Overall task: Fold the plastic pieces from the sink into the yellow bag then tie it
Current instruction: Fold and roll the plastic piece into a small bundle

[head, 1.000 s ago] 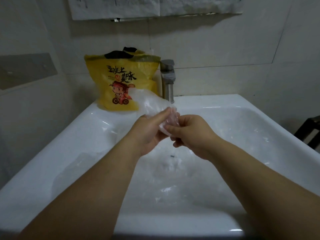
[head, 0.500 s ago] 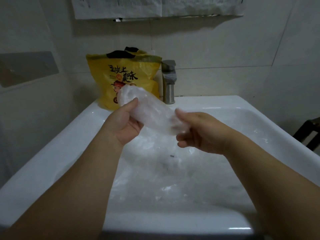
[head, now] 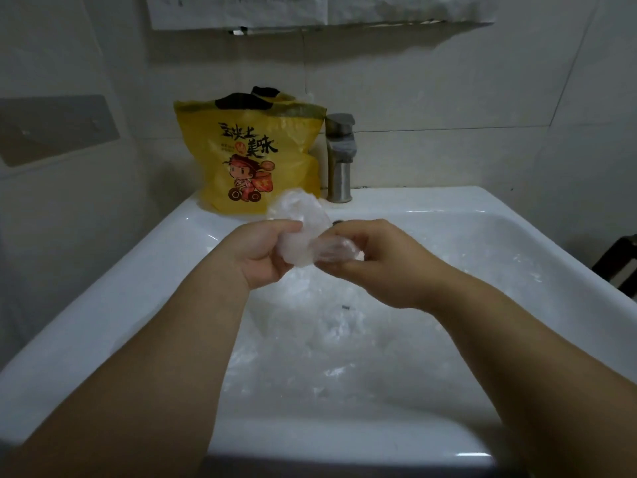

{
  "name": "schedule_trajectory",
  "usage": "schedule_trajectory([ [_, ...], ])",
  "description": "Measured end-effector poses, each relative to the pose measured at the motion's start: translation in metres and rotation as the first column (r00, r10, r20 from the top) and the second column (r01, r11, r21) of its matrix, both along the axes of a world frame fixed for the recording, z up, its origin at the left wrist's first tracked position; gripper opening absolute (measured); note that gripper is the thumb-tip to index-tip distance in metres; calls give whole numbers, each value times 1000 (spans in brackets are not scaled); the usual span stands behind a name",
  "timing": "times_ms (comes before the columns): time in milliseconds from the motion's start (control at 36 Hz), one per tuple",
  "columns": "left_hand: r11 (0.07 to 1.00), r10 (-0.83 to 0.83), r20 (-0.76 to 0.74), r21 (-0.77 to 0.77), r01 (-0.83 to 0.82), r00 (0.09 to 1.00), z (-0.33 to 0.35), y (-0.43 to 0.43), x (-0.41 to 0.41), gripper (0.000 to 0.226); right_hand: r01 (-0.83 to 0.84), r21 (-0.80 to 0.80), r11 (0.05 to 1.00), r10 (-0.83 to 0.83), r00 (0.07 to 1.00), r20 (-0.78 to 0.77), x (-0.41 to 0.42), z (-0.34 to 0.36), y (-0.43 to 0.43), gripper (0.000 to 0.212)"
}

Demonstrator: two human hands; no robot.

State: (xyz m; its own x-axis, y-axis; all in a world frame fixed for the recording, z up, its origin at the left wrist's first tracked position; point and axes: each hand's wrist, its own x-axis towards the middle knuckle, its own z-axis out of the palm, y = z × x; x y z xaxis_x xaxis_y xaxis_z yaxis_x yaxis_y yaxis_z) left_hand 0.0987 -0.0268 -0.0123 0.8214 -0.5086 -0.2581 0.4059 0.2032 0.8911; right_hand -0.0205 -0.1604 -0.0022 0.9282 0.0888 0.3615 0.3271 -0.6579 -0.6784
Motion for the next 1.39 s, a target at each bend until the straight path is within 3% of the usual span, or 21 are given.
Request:
schedule_trajectory([
  [111, 989, -146, 135, 25, 144, 980, 1, -6, -9, 33, 33, 214, 976, -20, 998, -63, 4, -2, -4, 4],
  [194, 966, -258, 198, 65, 250, 946, 3, -12, -19, 29, 131, 346, 929, -117, 991, -62, 8, -4, -7, 9],
  [306, 946, -324, 236, 107, 307, 916, 2, -15, -24, 34, 258, 327, 909, -242, 966, -88, 10, -2, -9, 26],
  [444, 933, -361, 234, 86, 350, 903, 2, -14, -24, 41, 388, 376, 841, -340, 921, -190, 13, -4, -15, 67],
  [528, 909, -416, 233, 93, 406, 879, 2, -14, -26, 37, 371, 555, 745, -166, 908, -385, 15, -5, -20, 109],
  [583, 900, -436, 223, 113, 421, 872, 2, -14, -26, 38, 326, 643, 693, -51, 912, -408, 15, -6, -21, 123],
  [694, 908, -416, 229, 147, 392, 880, 2, -11, -25, 40, 308, 674, 671, -114, 942, -317, 18, -9, -20, 109],
  [778, 912, -408, 291, 155, 379, 865, 6, -7, -25, 34, 332, 624, 707, -203, 941, -271, 19, -10, -22, 87],
  [889, 903, -421, 268, 31, 429, 867, 10, -2, -22, 64, 343, 481, 807, -254, 936, -242, 15, -10, -20, 83],
  [1000, 862, -494, 375, 328, 386, 784, 5, -6, -26, 50, 323, 304, 897, -252, 935, -249, 15, -12, -17, 87],
  [1083, 888, -414, 407, 380, 261, 814, 2, -8, -26, 25, 326, 280, 903, -251, 929, -272, 15, -12, -17, 90],
  [1167, 955, -231, 399, 266, 129, 887, 1, -11, -20, 26, 317, 496, 808, -152, 926, -344, 15, -10, -17, 105],
  [1250, 995, -57, 366, 102, 21, 929, 1, -16, -17, 29, 312, 692, 651, 78, 879, -470, 15, -7, -15, 117],
  [1306, 1000, 14, 313, 6, -17, 950, 1, -18, -16, 29, 330, 752, 571, 203, 831, -519, 15, -8, -12, 89],
  [1389, 998, 39, 258, -50, -27, 965, 1, -20, -15, 29, 360, 808, 467, 179, 856, -485, 17, -11, -8, 32],
])
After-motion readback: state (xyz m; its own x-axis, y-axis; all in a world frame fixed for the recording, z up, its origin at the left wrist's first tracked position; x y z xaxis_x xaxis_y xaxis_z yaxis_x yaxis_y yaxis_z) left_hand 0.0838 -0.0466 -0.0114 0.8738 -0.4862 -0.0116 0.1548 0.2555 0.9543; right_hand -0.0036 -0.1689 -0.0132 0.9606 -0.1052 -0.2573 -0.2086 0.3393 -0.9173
